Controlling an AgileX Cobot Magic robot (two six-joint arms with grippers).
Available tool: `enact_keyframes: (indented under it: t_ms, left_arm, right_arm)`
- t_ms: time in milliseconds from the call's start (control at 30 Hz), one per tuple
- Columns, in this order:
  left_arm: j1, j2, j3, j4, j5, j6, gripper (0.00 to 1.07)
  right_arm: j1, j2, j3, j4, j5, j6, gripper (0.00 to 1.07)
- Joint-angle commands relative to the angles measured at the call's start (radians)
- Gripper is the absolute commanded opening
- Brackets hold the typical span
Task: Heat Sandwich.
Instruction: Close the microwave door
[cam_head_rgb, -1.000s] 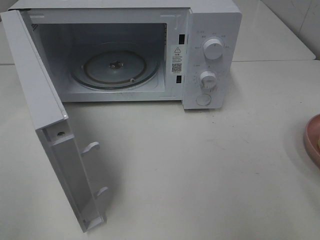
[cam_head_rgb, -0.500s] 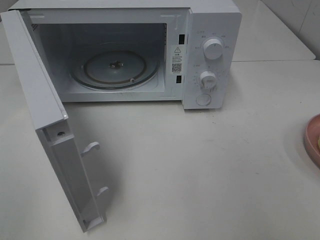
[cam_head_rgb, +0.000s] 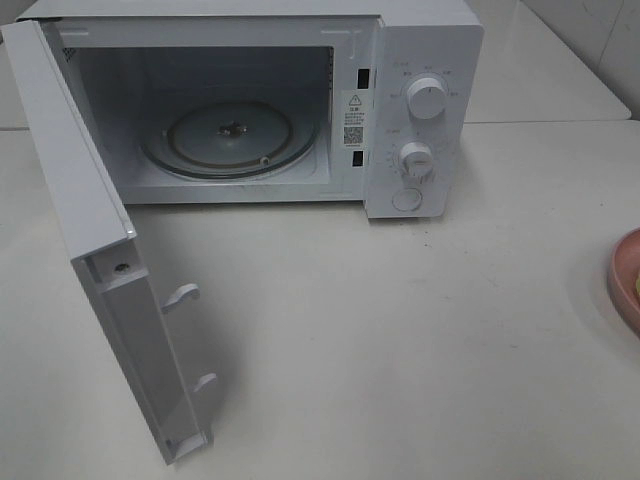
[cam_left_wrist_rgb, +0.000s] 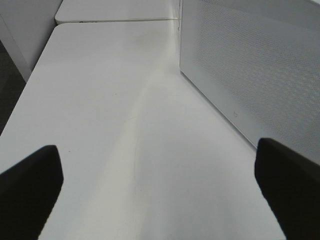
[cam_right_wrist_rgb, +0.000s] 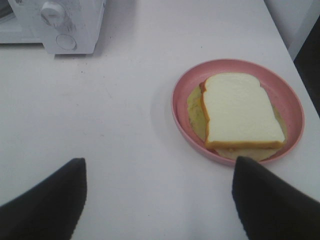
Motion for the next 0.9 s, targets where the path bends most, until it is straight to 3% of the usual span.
enact_keyframes:
  t_ms: [33, 900]
  left_arm:
    - [0.003, -0.026, 0.003, -0.008, 0.001, -0.002, 1.01]
    - [0.003, -0.026, 0.003, -0.008, 0.001, -0.002, 1.01]
  right_arm:
    - [-0.006, -0.046, 0.003, 0.000, -0.004, -0.010, 0.76]
    - [-0.006, -0.088, 0.004, 0.003, -0.004, -0.017, 0.76]
